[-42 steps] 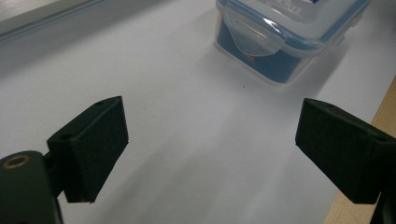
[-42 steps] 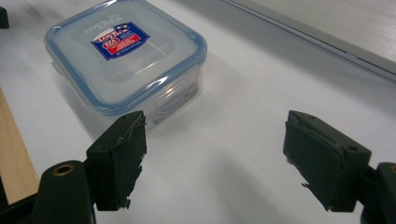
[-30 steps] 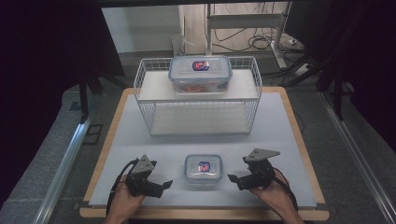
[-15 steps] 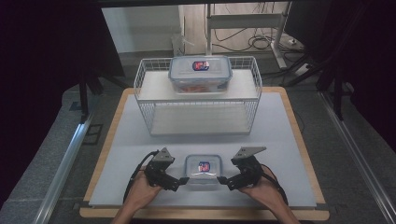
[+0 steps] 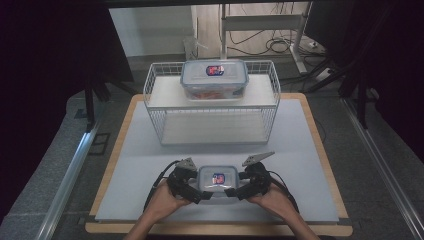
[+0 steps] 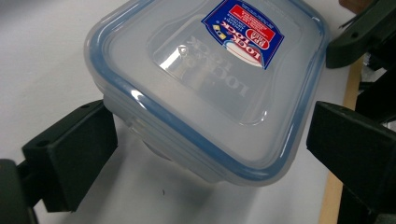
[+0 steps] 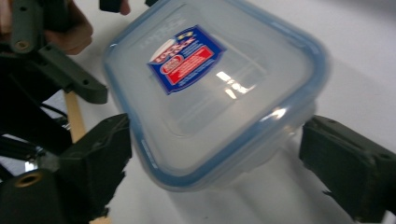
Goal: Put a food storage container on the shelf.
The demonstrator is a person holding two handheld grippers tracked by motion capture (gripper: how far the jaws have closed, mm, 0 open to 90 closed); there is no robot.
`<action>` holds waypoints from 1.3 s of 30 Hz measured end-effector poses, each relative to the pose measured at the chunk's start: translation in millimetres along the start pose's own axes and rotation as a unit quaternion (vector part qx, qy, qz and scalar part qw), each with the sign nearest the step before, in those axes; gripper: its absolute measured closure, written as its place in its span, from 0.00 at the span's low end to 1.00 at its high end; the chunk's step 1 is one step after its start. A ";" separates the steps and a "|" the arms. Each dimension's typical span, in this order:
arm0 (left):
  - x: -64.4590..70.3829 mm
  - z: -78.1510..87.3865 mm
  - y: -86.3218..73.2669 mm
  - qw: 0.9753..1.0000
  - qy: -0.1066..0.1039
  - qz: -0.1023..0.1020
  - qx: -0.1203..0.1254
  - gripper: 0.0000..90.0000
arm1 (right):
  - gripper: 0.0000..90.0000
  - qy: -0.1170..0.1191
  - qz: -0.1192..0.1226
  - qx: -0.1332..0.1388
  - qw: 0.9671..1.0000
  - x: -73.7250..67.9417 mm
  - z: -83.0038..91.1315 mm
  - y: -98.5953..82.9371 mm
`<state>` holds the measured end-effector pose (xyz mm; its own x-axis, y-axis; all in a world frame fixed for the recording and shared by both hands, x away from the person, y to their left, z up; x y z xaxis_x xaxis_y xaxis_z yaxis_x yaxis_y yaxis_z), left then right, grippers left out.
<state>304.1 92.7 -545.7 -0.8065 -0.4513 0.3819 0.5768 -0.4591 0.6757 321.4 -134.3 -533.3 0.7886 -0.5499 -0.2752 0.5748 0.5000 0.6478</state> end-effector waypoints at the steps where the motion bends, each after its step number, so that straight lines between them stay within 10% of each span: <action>1: -0.7 1.6 0.4 1.000 -0.004 0.002 0.002 0.02 | 0.12 0.003 0.000 -0.001 1.000 -1.2 -0.4 0.0; 25: 3.6 23.9 -7.5 0.997 -0.012 0.050 0.059 0.34 | 0.53 -0.026 0.012 0.027 0.999 -14.5 26.0 -6.7; 31: 2.3 32.0 -13.0 0.995 -0.023 0.061 0.080 0.56 | 0.57 -0.023 -0.008 0.042 0.999 -12.7 27.3 -7.7; 39: 4.7 31.1 -15.8 0.994 -0.020 0.068 0.089 0.56 | 0.60 -0.012 -0.043 0.053 0.998 -9.7 28.8 -11.0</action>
<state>287.1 121.6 -535.0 -0.7293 -0.4680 0.4992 0.6516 -0.2522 0.7154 301.1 -153.7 -517.2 0.7310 -0.6046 -0.3165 0.6126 0.3769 0.6948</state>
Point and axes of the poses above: each handheld gripper's, and its own axes: z roughly backward along the jaws, y roughly out of its top, x roughly to its right, the point moved 3 cm from there along -z, roughly forward along the jaws, and after that the axes turned 5 degrees about -y, right-handed, at the moved point
